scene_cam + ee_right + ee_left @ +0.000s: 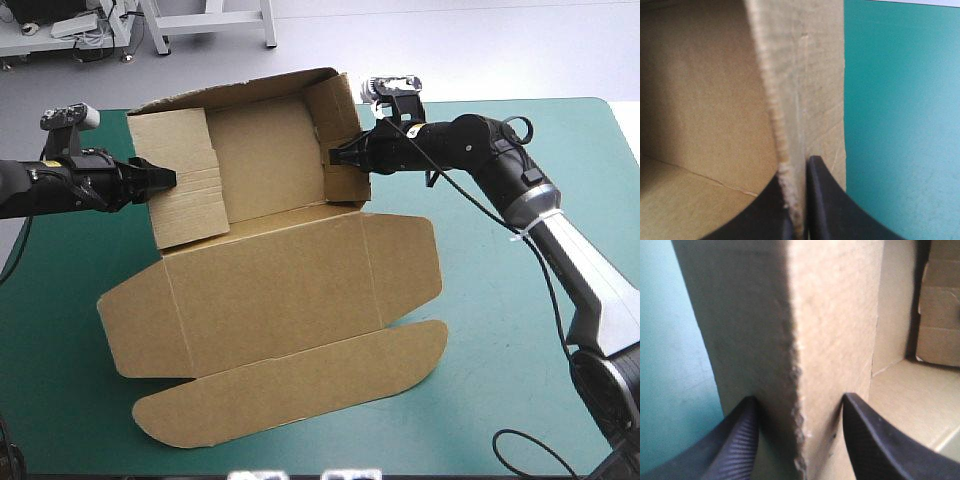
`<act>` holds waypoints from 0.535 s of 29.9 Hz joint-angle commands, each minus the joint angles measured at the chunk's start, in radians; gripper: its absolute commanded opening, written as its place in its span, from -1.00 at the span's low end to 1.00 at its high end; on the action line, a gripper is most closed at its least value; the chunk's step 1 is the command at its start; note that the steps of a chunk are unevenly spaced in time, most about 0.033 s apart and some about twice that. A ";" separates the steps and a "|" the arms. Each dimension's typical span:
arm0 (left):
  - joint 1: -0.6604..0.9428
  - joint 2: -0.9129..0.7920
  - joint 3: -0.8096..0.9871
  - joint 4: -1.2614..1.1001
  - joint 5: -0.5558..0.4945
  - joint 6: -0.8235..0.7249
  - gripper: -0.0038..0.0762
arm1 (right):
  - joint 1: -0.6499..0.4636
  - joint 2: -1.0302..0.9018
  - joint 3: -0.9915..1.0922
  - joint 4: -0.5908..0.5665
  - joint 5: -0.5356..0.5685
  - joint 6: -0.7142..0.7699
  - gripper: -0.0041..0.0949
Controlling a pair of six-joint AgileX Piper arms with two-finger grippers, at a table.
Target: Fold the box
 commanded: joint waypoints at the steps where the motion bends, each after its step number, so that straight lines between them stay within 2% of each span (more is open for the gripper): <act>1: -0.008 -0.024 -0.026 -0.010 -0.102 -0.019 -0.02 | 0.038 -0.054 -0.034 0.109 -0.039 0.021 -0.94; 5: -0.008 -0.012 -0.026 0.054 -0.149 -0.019 -0.31 | 0.050 -0.056 -0.034 0.106 -0.007 0.021 -0.94; 9: -0.008 0.006 -0.026 0.081 -0.139 -0.019 -0.93 | 0.050 -0.062 -0.034 0.061 0.031 0.028 -0.94; 16: -0.036 0.008 -0.026 0.068 -0.110 -0.016 -0.93 | 0.050 -0.066 -0.034 -0.178 0.117 0.159 -0.94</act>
